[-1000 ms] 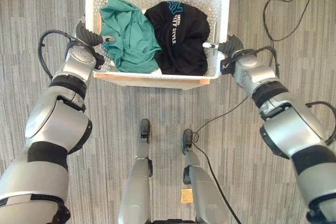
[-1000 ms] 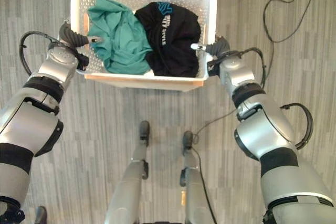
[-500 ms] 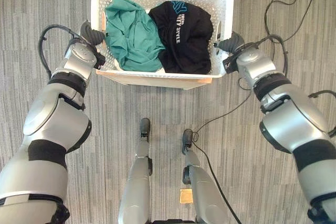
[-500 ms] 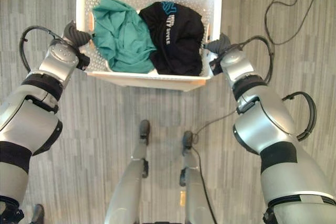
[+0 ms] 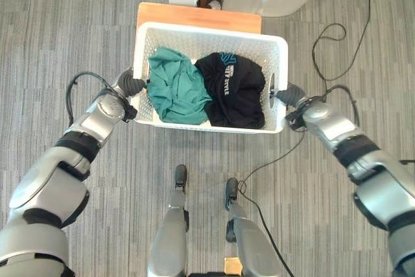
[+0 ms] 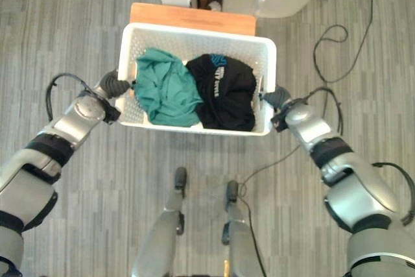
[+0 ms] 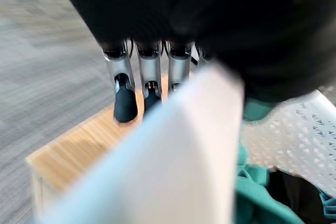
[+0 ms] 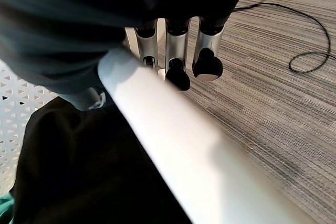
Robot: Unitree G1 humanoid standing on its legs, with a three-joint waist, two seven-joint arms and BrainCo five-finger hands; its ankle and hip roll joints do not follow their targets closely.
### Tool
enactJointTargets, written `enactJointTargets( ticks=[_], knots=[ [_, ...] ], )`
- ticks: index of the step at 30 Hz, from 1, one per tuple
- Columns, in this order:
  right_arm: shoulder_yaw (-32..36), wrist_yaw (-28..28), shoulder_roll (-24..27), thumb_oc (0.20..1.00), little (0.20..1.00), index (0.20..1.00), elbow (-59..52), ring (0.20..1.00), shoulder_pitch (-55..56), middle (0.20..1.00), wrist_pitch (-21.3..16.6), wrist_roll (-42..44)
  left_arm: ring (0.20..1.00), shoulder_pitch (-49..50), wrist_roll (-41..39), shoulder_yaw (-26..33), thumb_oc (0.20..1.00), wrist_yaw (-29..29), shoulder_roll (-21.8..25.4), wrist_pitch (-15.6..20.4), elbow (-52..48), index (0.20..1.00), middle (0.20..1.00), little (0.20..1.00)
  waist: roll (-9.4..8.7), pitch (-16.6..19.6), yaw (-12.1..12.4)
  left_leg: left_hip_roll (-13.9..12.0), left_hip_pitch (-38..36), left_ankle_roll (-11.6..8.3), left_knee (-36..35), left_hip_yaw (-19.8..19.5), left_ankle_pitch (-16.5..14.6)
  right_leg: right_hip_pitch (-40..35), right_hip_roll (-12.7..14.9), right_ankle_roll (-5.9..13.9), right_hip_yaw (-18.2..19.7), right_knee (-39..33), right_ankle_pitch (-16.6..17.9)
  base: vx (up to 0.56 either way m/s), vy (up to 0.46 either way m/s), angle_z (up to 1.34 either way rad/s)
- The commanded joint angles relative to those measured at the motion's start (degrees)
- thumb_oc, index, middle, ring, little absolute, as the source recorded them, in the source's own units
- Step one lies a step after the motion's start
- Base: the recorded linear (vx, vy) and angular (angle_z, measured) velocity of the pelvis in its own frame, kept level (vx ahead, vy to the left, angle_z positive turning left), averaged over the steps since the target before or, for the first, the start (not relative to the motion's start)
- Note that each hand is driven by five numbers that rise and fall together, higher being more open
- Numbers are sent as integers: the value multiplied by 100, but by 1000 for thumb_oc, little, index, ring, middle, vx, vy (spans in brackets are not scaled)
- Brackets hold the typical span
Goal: Grab the laundry basket,head to the washer,open it,put in the laundry and shut it.
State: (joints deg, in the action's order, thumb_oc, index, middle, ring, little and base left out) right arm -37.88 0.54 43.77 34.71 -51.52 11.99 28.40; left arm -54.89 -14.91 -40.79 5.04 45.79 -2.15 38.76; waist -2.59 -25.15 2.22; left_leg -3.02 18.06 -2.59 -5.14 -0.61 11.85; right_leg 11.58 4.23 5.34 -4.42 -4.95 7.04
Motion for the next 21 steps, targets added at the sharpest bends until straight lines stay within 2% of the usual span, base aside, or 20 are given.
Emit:
enactJointTargets(
  ticks=[1, 5, 7, 8, 9, 14, 15, 16, 21],
  knots=[
    [494, 485, 454, 200, 200, 200, -977, 200, 557, 200, -593, 214, 200, 448, -101, 178, 200, -194, -344, 389, -330, 200, 200, 200, 141, 944, -151, -163, -596, -87, 262, -121, -875, -42, 388, 234, 116, 659, -501, 137, -16, -10],
    [1299, 812, 1233, 200, 200, 200, -1763, 200, 1822, 200, -582, 162, 200, 1560, -456, 590, 200, -531, -76, 368, -1539, 200, 200, 200, 248, 1382, -127, -130, -1147, -35, 292, -203, -1031, -553, 433, 263, 61, 725, -644, 131, -38, -5],
    [1454, 875, 1298, 200, 200, 200, -1804, 200, 2069, 200, -569, 152, 200, 1758, -386, 643, 200, -591, -76, 330, -1671, 200, 200, 200, 263, 1470, -118, -129, -1244, -30, 273, -224, -1034, -650, 446, 264, 26, 746, -668, 88, -32, 4],
    [1853, 997, 1359, 200, 200, 200, -2027, 200, 2613, 200, -491, 113, 200, 2202, -353, 852, 200, -702, -177, 261, -1894, 200, 200, 200, 287, 1624, -139, -106, -1400, -12, 253, -251, -1064, -796, 465, 267, -6, 788, -717, 78, -25, 8],
    [1879, 998, 1362, 200, 200, 200, -2047, 200, 2650, 200, -484, 109, 200, 2208, -351, 846, 200, -703, -178, 255, -1904, 200, 200, 200, 286, 1627, -131, -106, -1408, -12, 249, -252, -1064, -805, 466, 267, -8, 786, -718, 72, -26, 8],
    [2534, 1100, 1073, 200, 200, 200, -2494, 200, 3710, 200, -434, 199, 200, 3127, -564, 1112, 200, -841, -853, 65, -2082, 200, 200, 200, 297, 1949, -157, -33, -1704, 47, 289, -310, -1207, -1126, 511, 256, -17, 843, -843, 43, -15, 7],
    [2555, 1100, 1075, 200, 200, 200, -2510, 200, 3739, 200, -429, 197, 200, 3128, -562, 1102, 200, -841, -857, 63, -2084, 200, 200, 200, 297, 1949, -148, -33, -1713, 47, 287, -309, -1209, -1135, 511, 256, -17, 841, -845, 72, -3, 2],
    [2758, 1164, 863, 200, 200, 200, -2679, 200, 4196, 200, -353, 240, 200, 3256, -550, 1032, 200, -937, -1215, -25, -1988, 200, 200, 200, 312, 2091, -184, -10, -1835, 67, 298, -349, -1278, -1276, 521, 248, -5, 852, -927, 56, 2, -1],
    [2818, 1192, 752, 200, 200, 200, -2773, 200, 4460, 200, -284, 265, 200, 3135, -412, 908, 200, -983, -1337, -107, -1868, 200, 200, 200, 325, 2223, -227, -4, -1915, 73, 256, -391, -1300, -1348, 526, 236, 0, 835, -958, 14, 0, 1]
  ],
)
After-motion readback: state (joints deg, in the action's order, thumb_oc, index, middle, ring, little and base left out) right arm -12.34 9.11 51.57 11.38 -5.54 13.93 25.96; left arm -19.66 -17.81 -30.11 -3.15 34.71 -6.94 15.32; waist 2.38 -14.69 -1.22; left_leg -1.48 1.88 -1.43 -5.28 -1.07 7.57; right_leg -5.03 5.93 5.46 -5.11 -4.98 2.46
